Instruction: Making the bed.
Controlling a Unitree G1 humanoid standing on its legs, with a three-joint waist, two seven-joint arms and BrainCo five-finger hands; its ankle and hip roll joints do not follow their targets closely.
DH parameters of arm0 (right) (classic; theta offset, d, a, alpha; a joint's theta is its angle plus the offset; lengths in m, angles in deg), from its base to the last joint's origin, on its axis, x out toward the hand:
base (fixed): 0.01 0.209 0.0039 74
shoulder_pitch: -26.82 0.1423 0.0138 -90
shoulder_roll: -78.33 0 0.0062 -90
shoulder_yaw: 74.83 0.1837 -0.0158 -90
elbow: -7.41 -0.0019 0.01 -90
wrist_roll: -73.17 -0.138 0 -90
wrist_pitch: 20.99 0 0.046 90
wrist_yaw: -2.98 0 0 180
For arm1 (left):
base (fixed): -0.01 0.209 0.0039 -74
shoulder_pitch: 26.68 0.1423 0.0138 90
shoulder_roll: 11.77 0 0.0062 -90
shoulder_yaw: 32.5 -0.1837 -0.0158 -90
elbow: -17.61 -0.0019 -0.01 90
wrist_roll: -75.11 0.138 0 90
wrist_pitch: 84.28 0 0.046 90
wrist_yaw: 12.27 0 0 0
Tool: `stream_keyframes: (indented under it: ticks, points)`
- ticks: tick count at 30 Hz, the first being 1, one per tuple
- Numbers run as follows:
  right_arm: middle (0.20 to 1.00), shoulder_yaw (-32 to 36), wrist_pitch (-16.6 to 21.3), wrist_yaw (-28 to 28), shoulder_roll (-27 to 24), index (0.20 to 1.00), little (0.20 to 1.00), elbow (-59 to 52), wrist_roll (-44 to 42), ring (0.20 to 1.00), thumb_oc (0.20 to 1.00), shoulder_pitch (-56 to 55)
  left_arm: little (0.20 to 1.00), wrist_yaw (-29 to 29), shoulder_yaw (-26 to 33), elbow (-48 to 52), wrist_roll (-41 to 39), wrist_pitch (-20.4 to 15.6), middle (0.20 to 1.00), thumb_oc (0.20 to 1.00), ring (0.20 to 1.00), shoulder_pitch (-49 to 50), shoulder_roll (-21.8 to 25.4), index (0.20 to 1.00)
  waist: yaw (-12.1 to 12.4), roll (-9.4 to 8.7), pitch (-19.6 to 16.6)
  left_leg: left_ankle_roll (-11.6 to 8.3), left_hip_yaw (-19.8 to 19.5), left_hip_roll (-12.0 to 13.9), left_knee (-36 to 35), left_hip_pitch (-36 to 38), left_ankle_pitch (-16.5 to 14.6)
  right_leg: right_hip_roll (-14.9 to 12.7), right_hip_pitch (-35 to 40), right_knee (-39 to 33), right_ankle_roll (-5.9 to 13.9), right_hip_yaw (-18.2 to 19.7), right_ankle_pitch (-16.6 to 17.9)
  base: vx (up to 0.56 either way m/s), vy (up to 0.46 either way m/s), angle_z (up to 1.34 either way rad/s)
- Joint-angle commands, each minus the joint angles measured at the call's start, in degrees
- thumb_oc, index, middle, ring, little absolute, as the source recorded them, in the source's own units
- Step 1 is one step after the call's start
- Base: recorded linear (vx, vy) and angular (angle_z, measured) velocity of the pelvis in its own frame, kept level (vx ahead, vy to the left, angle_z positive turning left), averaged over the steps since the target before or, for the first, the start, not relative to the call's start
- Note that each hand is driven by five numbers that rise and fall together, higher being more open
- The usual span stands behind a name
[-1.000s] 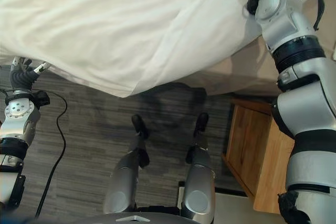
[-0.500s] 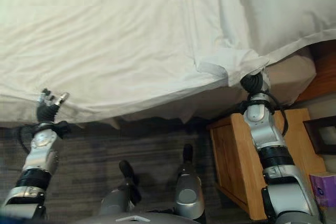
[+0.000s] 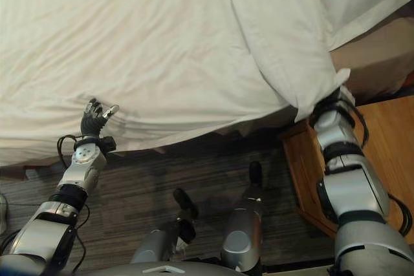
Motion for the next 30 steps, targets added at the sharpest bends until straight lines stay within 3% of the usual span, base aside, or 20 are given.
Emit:
stream_keyframes:
  ticks: [1,7,9,10,14,18,20,23,24,26,30]
  points:
    - [1.0,1.8,-8.34,-0.78,-0.98,1.0,1.0,11.04,0.61,1.0,1.0,-9.43,1.0,-1.15,2.98,0.76,0.18,-1.36,1.0,1.0,1.0,-1.09,-1.85,1.0,-3.17,-0.73,0.59,-7.24,-1.25,5.4,9.65,3.27,-7.66,-2.08,-9.41,2.35,0.87,-1.03,4.09,0.03,0.026,0.09]
    - [1.0,7.42,-6.97,-1.31,5.1,1.0,1.0,11.19,-1.88,1.0,1.0,-22.97,1.0,-0.88,4.04,1.75,0.48,-1.48,1.0,1.0,1.0,1.17,-5.06,1.0,-3.63,-1.86,-1.2,-6.52,-1.34,4.95,10.65,3.88,-9.18,-2.03,-8.43,2.54,0.75,-1.65,3.34,0.02,-0.023,0.0]
    - [1.0,8.65,-7.16,-2.31,9.78,1.0,1.0,13.67,-3.21,1.0,1.0,-28.39,1.0,-0.72,4.22,1.59,0.96,-1.43,1.0,1.0,1.0,2.9,-6.16,1.0,-3.53,-2.97,-2.72,-6.26,-1.81,5.06,10.55,5.11,-9.68,-1.34,-6.92,2.42,0.57,-2.35,2.87,0.09,-0.074,-0.14]
    - [1.0,10.8,-6.85,-2.57,11.25,1.0,1.0,14.21,-5.37,1.0,1.0,-32.54,1.0,-1.02,5.05,2.42,0.39,-1.47,1.0,1.0,1.0,5.73,-6.18,1.0,-3.57,-4.34,-4.11,-6.11,-2.05,5.31,9.8,7.46,-9.83,-0.1,-4.64,1.83,0.51,-2.98,2.63,0.13,-0.061,-0.15]
    - [1.0,12.74,-5.15,-1.95,9.74,1.0,1.0,9.91,-7.35,1.0,1.0,-34.63,1.0,-1.88,7.0,3.82,-1.78,-1.48,1.0,1.0,1.0,8.89,-5.21,1.0,-3.82,-6.32,-5.83,-6.14,-2.1,6.07,8.45,10.48,-9.73,1.51,-2.63,1.18,0.51,-3.02,2.52,0.08,-0.03,-0.1]
    - [1.0,13.48,-2.96,-1.12,6.83,1.0,1.0,-3.01,-8.37,1.0,1.0,-34.62,1.0,-2.43,7.96,5.99,-2.35,-1.28,1.0,1.0,1.0,11.21,-4.93,1.0,-4.1,-8.19,-7.32,-6.19,-1.47,6.64,7.71,12.27,-9.59,2.72,-1.81,0.87,0.56,-2.69,2.68,0.05,-0.018,-0.12]
    - [1.0,17.2,-0.87,-0.24,2.28,1.0,1.0,-27.33,-8.97,1.0,1.0,-35.45,1.0,-2.92,9.15,10.0,-1.76,-0.45,1.0,1.0,1.0,14.45,-5.55,1.0,-4.76,-9.88,-9.16,-6.21,-0.63,7.37,6.99,13.81,-9.33,3.37,-1.21,0.74,0.81,-2.42,2.95,0.07,-0.022,-0.19]
    - [1.0,19.28,1.32,1.48,0.83,1.0,1.0,-38.24,-9.12,1.0,1.0,-32.71,1.0,-3.96,9.35,10.61,-1.2,0.14,1.0,1.0,1.0,15.67,-5.82,1.0,-4.19,-10.14,-10.68,-6.01,-0.36,7.52,6.21,14.99,-9.33,3.57,-0.57,0.68,0.88,-2.65,2.96,0.06,0.009,-0.1]
    - [0.846,19.03,1.83,1.68,0.65,0.846,0.846,-40.58,-9.15,0.846,0.846,-30.76,1.0,-4.35,9.22,10.58,-1.25,0.29,1.0,1.0,1.0,15.81,-5.72,1.0,-3.86,-10.18,-10.91,-6.0,-0.35,7.48,5.89,15.37,-9.27,3.61,-0.28,0.67,0.86,-2.78,2.91,0.07,-0.006,-0.11]
    - [0.2,18.91,2.49,2.93,-0.04,0.2,0.2,-44.67,-9.28,0.2,0.2,-26.85,1.0,-5.29,8.76,10.97,-1.42,0.83,1.0,1.0,1.0,16.13,-5.27,1.0,-3.26,-10.53,-11.46,-5.97,-0.39,7.51,5.49,15.58,-8.72,3.45,-0.08,0.62,0.65,-3.13,3.1,0.04,-0.009,-0.03]
    - [0.2,18.38,5.72,4.04,2.9,0.2,0.2,-48.45,-17.84,0.2,0.2,-19.3,1.0,-6.78,7.28,13.01,-0.75,1.48,1.0,1.0,1.0,18.64,-5.11,1.0,-1.25,-10.54,-11.48,-6.03,-0.93,7.53,4.9,15.62,-8.21,3.37,0.22,0.53,0.49,-3.97,3.15,0.04,-0.018,0.07]
